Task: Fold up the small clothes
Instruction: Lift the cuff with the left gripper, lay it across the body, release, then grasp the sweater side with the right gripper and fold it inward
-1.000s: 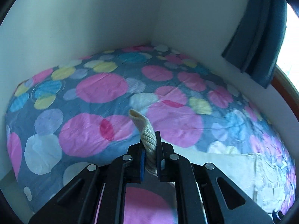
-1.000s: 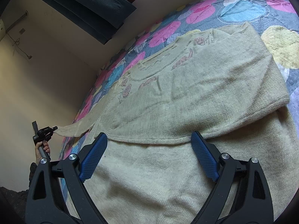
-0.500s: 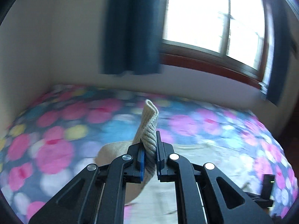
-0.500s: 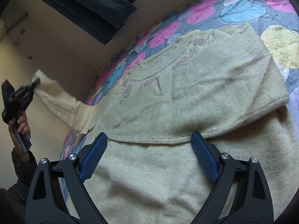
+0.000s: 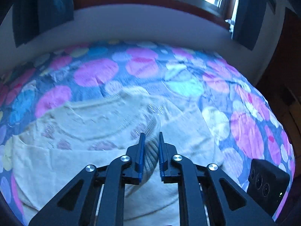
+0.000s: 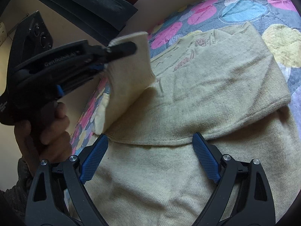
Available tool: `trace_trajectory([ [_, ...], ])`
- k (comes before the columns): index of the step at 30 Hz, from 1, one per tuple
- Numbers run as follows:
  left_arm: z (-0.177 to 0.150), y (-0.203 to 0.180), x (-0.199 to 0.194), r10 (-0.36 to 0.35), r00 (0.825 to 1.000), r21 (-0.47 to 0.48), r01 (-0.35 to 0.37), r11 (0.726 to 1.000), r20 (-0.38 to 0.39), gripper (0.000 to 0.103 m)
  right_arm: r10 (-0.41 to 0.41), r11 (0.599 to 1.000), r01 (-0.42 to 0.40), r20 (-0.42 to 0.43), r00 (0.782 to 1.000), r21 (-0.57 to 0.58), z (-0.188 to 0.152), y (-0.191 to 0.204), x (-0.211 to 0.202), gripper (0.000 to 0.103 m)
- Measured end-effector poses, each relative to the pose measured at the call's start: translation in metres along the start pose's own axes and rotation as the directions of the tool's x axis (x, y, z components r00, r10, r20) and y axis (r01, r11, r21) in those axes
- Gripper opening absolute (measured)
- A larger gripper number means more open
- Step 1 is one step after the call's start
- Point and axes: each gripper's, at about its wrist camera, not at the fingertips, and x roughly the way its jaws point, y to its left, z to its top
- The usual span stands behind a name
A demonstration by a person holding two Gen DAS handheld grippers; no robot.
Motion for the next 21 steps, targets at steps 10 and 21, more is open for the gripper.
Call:
trace_trajectory([
  [10, -0.027, 0.07, -0.084, 0.03, 0.988, -0.052, -0.022, 0.998, 0.149, 0.06, 0.024, 1.0, -0.024, 0.008, 1.0, 0.011, 0.0, -0.001, -0.003, 0.091],
  [21, -0.135, 0.216, -0.084, 0.305, 0.951, -0.226, -0.306, 0.925, -0.041, 0.067, -0.032, 0.982, 0.013, 0.094, 0.995, 0.19, 0.021, -0.02, -0.036, 0.067],
])
